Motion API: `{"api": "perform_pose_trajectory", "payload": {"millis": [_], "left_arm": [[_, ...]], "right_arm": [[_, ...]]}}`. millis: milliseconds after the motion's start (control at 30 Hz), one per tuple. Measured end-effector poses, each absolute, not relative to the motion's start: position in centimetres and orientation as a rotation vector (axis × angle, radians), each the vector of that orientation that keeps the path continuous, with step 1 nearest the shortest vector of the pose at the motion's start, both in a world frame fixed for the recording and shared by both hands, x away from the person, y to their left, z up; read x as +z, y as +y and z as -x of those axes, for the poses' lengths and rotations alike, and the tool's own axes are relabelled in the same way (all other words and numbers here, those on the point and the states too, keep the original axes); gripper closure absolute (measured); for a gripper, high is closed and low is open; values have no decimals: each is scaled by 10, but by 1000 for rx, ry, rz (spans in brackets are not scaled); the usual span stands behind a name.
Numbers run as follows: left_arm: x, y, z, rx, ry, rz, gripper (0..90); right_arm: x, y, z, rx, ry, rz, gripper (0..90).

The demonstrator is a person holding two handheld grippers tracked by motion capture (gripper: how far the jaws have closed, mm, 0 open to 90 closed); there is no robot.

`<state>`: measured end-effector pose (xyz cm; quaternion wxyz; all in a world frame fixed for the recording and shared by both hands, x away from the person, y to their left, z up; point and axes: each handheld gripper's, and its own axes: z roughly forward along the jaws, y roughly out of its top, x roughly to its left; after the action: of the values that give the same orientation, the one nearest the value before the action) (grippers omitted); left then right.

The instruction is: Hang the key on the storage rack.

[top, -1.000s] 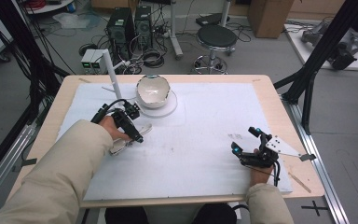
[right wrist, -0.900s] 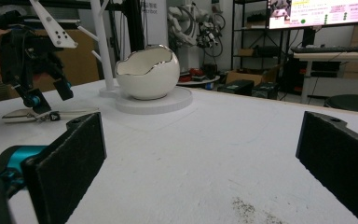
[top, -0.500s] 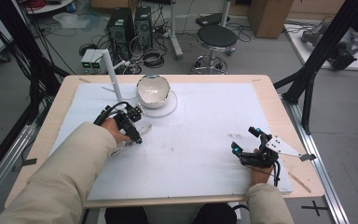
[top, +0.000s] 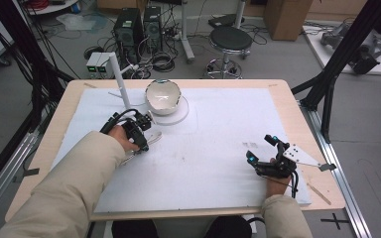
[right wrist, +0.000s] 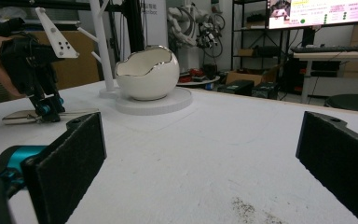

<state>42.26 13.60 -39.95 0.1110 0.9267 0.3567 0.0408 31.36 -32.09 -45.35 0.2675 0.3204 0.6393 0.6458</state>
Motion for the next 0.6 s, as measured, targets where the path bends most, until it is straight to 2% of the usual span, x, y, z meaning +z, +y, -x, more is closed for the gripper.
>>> {"api": "perform_pose_trajectory", "payload": {"millis": [400,600], "left_arm": [[-398,138,-421,149,1012,-2734,813],[-386,145,-419,196,1017,-2628,813]], "right_arm": [[-453,-321,-313,1741,1725,-862,5],[-454,-321,-313,1741,1726,-861,5]]}}
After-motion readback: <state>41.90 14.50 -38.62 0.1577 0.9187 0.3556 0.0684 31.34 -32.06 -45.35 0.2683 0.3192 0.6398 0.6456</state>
